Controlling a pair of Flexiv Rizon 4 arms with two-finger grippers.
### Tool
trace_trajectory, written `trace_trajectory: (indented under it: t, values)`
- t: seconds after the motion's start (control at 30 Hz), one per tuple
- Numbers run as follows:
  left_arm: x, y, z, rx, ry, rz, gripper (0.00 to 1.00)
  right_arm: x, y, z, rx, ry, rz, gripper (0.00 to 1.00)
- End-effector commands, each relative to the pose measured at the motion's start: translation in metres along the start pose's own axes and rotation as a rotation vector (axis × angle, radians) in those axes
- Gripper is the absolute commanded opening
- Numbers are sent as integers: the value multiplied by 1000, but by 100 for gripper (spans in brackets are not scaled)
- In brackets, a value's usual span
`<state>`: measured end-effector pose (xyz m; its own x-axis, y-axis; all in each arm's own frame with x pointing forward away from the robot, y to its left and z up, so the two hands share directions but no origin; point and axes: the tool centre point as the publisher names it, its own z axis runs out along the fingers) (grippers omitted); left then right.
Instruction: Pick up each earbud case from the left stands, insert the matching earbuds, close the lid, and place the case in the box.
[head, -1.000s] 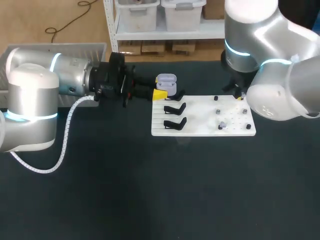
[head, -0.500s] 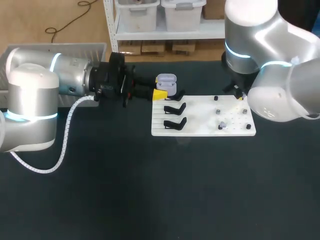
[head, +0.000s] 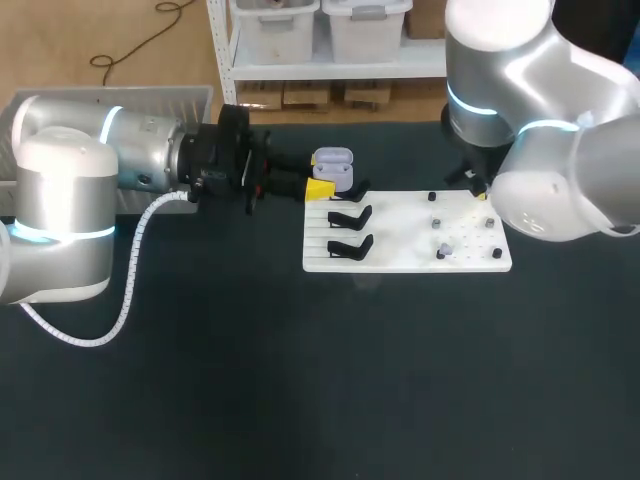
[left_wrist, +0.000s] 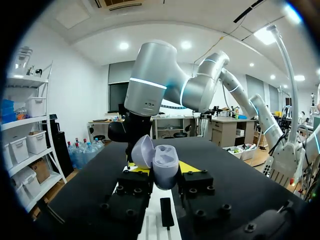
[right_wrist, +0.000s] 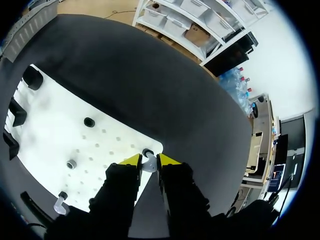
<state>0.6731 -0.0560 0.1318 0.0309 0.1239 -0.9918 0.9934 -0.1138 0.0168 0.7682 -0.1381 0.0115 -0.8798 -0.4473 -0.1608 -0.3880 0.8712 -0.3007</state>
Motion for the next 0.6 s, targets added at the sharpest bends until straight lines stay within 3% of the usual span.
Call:
trace_trajectory:
  t: [0.03,0.4,0.6]
  values:
    - [0,0,0,0,0,0,0,3,-2,-17,1,-2,7,0]
    - [0,0,0,0,0,0,0,17,-3,-99,-11,87,55,0]
    - [0,0,0,0,0,0,0,27,12,-147,-29,134,76,0]
